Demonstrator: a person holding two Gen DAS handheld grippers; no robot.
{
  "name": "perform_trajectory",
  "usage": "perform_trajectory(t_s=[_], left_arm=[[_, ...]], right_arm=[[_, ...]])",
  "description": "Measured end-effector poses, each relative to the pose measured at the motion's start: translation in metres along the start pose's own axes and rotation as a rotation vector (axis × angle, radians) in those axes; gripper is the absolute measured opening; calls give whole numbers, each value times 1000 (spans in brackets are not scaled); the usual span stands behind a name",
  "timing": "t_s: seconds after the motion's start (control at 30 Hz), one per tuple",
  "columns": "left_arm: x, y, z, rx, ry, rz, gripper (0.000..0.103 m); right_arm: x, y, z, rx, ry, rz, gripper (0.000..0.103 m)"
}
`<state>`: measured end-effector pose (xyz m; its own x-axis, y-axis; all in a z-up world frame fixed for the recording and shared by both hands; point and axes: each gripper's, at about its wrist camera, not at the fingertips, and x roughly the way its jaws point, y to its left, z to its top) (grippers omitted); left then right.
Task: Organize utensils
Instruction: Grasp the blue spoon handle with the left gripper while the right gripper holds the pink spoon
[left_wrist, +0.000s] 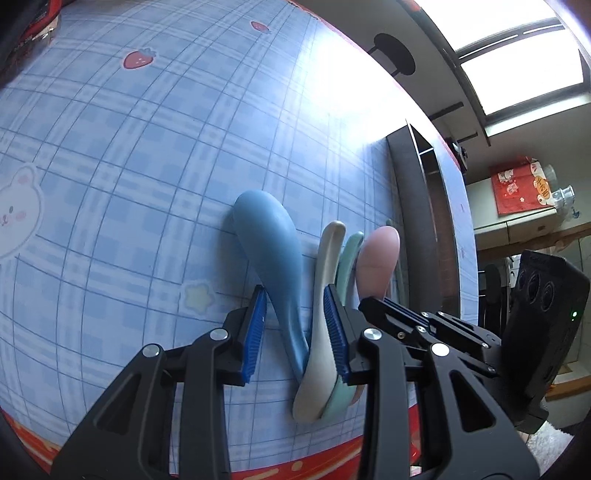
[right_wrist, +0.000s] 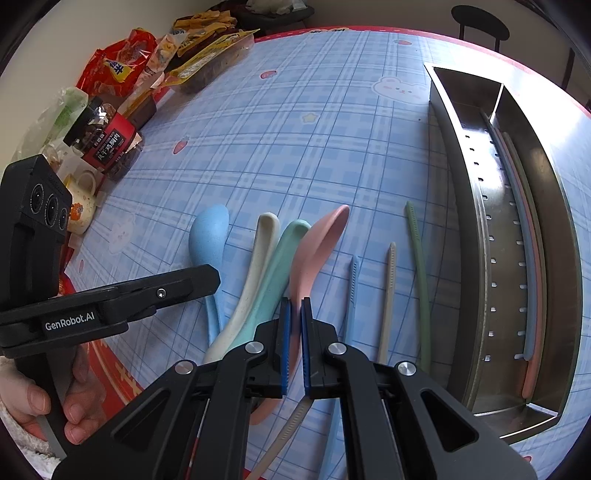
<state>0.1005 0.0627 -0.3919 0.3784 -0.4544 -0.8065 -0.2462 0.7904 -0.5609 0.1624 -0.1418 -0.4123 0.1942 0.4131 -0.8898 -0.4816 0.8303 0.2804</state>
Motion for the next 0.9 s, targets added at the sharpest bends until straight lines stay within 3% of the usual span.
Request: perform_trajectory(t_s=[0.03, 0.07, 0.13, 0.33, 0.47, 0.9], left_arm=[[1, -3, -1, 19, 2, 9, 32], [4, -6, -1, 33, 17, 10, 22], [10, -11, -4, 52, 41, 20, 14], [12, -18, -6, 91, 40, 42, 13], [7, -24, -7, 153, 29, 109, 11], [22, -37, -5, 210, 69, 75, 12]], right_arm=[[0, 0, 0, 1, -1, 1, 6], [0, -1, 0, 1, -2, 3, 6], [0, -1, -1, 1, -4, 4, 6], [-1, -3, -3, 13, -10, 5, 6], [1, -7, -5, 35, 1, -4, 7], [0, -12, -8, 58, -3, 2, 7]])
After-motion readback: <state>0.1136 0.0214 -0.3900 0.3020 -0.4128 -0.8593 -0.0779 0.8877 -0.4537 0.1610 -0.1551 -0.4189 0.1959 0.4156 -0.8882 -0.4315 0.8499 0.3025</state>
